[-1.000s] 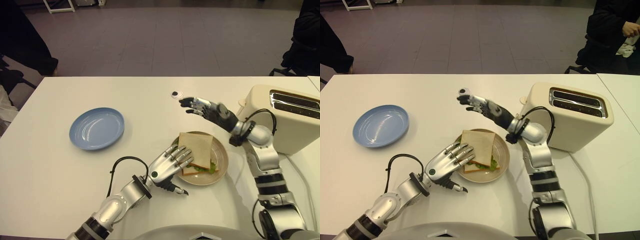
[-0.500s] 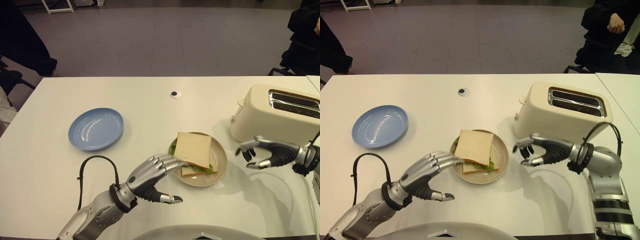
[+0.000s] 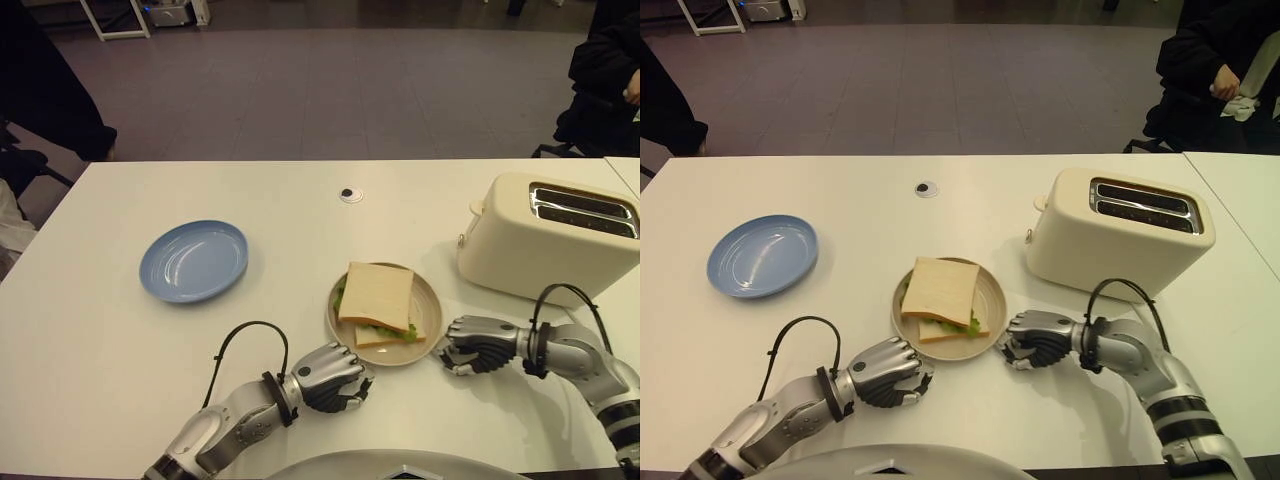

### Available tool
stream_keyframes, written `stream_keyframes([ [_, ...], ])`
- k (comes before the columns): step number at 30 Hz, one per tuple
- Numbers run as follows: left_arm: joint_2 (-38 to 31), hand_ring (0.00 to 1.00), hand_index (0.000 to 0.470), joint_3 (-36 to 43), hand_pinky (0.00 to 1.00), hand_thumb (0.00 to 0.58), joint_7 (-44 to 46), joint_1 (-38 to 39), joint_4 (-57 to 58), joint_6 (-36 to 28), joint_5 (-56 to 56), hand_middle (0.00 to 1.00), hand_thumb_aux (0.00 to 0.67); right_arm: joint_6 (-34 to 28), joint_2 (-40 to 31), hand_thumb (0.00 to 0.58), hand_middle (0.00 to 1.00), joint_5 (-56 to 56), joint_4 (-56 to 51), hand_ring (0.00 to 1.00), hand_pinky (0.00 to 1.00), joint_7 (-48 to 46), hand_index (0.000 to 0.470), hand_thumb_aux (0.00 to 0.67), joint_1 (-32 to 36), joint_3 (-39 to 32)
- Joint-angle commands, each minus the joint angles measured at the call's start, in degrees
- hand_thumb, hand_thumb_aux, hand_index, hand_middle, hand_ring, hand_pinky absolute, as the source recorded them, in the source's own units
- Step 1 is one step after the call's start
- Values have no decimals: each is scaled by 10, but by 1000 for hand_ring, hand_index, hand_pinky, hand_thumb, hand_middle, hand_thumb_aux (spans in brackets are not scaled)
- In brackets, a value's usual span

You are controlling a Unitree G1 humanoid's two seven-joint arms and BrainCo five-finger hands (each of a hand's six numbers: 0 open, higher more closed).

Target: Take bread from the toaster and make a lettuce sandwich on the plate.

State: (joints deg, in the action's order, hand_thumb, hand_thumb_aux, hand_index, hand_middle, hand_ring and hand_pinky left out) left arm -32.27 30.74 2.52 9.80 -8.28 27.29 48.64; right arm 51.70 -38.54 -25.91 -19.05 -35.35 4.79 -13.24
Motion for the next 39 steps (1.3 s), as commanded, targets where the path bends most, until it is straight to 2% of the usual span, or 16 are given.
stream_keyframes([
  [1,-6,1000,470,-13,1000,580,-26,-24,79,-61,78,1000,670,-50,63,580,1000,-83,-69,1000,1000,59,470,670,28,-55],
  [6,16,1000,470,-37,1000,580,-113,-132,200,-79,80,1000,670,-117,130,580,1000,-104,-158,1000,1000,147,470,670,108,-83],
  [10,32,1000,470,-31,1000,580,-174,-229,329,-57,69,1000,670,-148,178,580,1000,-114,-250,1000,1000,218,470,670,190,-104],
  [14,44,1000,470,-17,1000,580,-225,-272,414,-39,69,1000,670,-138,196,580,1000,-94,-290,1000,1000,263,470,670,231,-104],
  [16,36,1000,470,-17,1000,580,-237,-253,393,-35,64,1000,670,-114,188,580,992,-81,-274,992,992,273,470,670,224,-100],
  [17,28,1000,470,-22,1000,580,-237,-230,359,-36,57,1000,670,-99,178,580,910,-70,-252,910,910,273,470,670,212,-95],
  [18,19,1000,429,-29,1000,576,-232,-199,315,-36,47,1000,612,-82,164,574,718,-57,-226,718,718,269,424,604,197,-89],
  [19,10,1000,300,-39,1000,505,-220,-158,255,-37,29,1000,428,-61,146,506,569,-36,-193,569,569,260,302,431,176,-80],
  [20,5,922,136,-51,922,288,-209,-118,197,-40,10,922,194,-44,129,275,271,-13,-164,271,271,249,129,184,155,-72],
  [21,1,529,0,-66,529,0,-196,-73,132,-43,-15,529,0,-24,108,0,0,24,-133,0,0,230,0,0,130,-64],
  [22,1,220,0,-80,220,0,-186,-31,74,-45,-42,220,0,-9,89,0,0,74,-103,0,0,206,0,0,103,-59],
  [23,5,0,0,-92,0,0,-180,1,32,-43,-72,0,0,-1,73,0,0,125,-75,0,0,182,0,0,78,-55],
  [26,34,0,0,-121,0,0,-170,68,-50,3,-229,0,0,-10,36,0,0,312,20,0,0,102,0,0,3,-59],
  [30,100,0,0,-123,0,0,-142,75,-29,49,-420,0,0,-67,78,0,0,481,75,0,0,46,0,0,-18,-48],
  [35,153,0,0,-129,0,0,-79,76,23,77,-527,0,0,-161,193,0,0,575,12,0,0,22,0,0,15,-8],
  [39,161,0,0,-170,0,0,-43,75,56,100,-546,0,0,-201,227,0,0,588,-56,0,0,16,0,0,46,60],
])
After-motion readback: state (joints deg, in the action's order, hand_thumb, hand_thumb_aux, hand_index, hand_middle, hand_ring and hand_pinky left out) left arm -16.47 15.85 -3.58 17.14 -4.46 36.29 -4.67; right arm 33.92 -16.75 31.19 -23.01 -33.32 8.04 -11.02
